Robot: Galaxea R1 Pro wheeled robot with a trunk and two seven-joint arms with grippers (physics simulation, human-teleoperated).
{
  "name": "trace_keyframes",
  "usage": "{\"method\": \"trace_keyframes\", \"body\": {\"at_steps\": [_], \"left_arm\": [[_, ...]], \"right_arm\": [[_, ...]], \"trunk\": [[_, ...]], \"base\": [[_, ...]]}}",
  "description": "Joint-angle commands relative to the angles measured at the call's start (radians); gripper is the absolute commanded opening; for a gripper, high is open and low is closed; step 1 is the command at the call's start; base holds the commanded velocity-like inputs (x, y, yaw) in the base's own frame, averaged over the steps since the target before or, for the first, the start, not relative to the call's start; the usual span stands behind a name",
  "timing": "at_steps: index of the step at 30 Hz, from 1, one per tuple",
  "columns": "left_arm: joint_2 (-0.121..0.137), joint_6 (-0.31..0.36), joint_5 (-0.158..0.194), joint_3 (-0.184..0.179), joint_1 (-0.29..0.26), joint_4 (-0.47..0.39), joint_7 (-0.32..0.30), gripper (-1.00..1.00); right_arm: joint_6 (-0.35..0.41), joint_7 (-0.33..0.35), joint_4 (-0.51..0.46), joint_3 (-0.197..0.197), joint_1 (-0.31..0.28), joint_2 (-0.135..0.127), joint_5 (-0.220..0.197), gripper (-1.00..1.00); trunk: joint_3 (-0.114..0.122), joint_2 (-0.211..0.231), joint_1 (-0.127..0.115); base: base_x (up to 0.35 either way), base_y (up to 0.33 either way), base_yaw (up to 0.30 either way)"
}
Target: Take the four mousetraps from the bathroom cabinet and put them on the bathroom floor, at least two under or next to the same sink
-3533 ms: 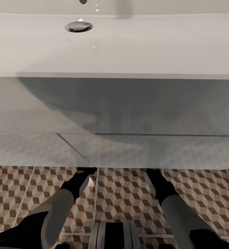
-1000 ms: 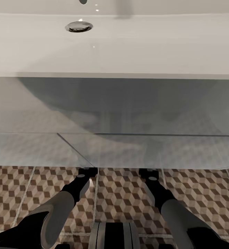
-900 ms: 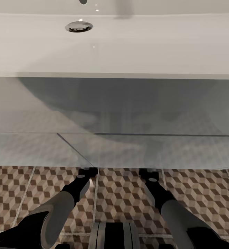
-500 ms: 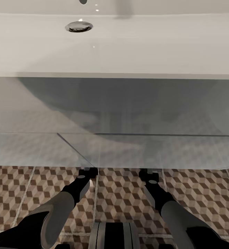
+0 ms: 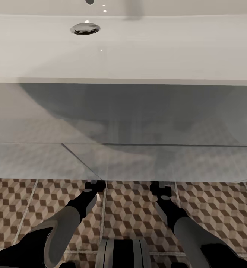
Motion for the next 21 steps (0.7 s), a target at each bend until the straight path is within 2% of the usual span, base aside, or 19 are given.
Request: {"method": "trace_keyframes", "body": {"at_steps": [1, 21], "left_arm": [[-0.001, 0.000, -0.011, 0.008, 0.000, 0.000, 0.002, -1.00], [-0.002, -0.004, -0.013, 0.008, 0.000, -0.001, 0.002, -1.00]], "right_arm": [[-0.008, -0.005, 0.003, 0.003, -0.001, 0.000, -0.002, -1.00], [-0.083, -0.005, 0.031, 0.003, -0.001, 0.001, -0.001, -1.00]], "trunk": [[-0.001, 0.000, 0.000], [-0.001, 0.000, 0.000]], "base": [[0.000, 0.000, 0.000], [0.000, 0.000, 0.000]]}}
